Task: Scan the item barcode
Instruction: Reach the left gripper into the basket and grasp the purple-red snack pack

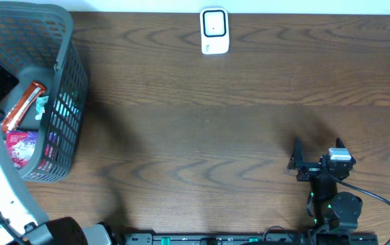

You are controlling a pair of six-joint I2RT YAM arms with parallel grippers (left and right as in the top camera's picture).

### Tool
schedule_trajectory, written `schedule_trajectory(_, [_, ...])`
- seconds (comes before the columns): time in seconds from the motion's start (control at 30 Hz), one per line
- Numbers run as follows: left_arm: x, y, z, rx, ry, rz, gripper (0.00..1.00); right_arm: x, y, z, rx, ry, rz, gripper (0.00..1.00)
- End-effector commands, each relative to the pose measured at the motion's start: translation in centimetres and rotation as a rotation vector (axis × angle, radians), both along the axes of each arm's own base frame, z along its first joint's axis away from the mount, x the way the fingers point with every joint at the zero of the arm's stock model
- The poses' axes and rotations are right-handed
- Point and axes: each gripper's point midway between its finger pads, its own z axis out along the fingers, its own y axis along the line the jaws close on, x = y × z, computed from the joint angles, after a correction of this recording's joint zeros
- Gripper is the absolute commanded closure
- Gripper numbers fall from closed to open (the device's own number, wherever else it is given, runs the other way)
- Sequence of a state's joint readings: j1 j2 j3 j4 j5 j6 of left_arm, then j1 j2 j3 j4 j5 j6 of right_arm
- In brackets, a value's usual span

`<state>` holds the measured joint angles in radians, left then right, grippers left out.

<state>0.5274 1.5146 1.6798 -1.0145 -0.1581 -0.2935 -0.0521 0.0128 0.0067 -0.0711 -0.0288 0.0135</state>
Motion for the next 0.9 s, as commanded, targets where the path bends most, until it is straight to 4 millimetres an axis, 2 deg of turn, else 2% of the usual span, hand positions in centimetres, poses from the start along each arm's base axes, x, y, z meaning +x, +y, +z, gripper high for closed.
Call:
schedule_trajectory(0.0, [1.0,-2.3,-1.4,-0.192,-0.062,0.008,0.02,0.0,0.2,-0.1,-0.008,0.002,0.007,0.01])
schedule_trajectory(0.13, [-1.3,-0.2,-4.2,-0.186,0.037,0.277,0.02,0.0,0.2,-0.1,-0.008,0.002,0.007,0.01])
schedule_trajectory(0.27, [-2.3,1.6,-7.0,-0.147,0.15,0.414,0.02,0.0,0.2,-0.1,-0.008,0.002,0.007,0.01])
schedule_trajectory(0.37, [-2.1,1.8,-9.1,-0.172,0.209,0.429,0.02,0.0,0.2,-0.1,-0.008,0.002,0.007,0.01])
schedule_trajectory(0.4, [-2.6,1.6,-10.4,-0.192,0.252,0.469,0.02,0.0,0.2,-0.1,-0.008,0.002,0.007,0.01])
schedule_trajectory(0.53, [-4.6,1.6,-13.0,-0.194,0.363,0.606,0.02,0.0,0.2,-0.1,-0.007,0.002,0.007,0.01])
schedule_trajectory(0.57, [-4.7,1.6,-13.7,-0.2,0.386,0.607,0.02,0.0,0.2,-0.1,-0.008,0.002,0.007,0.01])
schedule_trajectory(0.6, [-4.9,1.5,-15.3,-0.208,0.426,0.617,0.02,0.0,0.2,-0.1,-0.008,0.002,0.007,0.01])
schedule_trajectory(0.7, [-4.9,1.5,-17.7,-0.215,0.477,0.618,0.02,0.0,0.2,-0.1,-0.008,0.002,0.007,0.01])
schedule_trajectory(0.87, [-5.1,1.4,-21.0,-0.234,0.553,0.618,0.02,0.0,0.2,-0.1,-0.008,0.002,0.007,0.01])
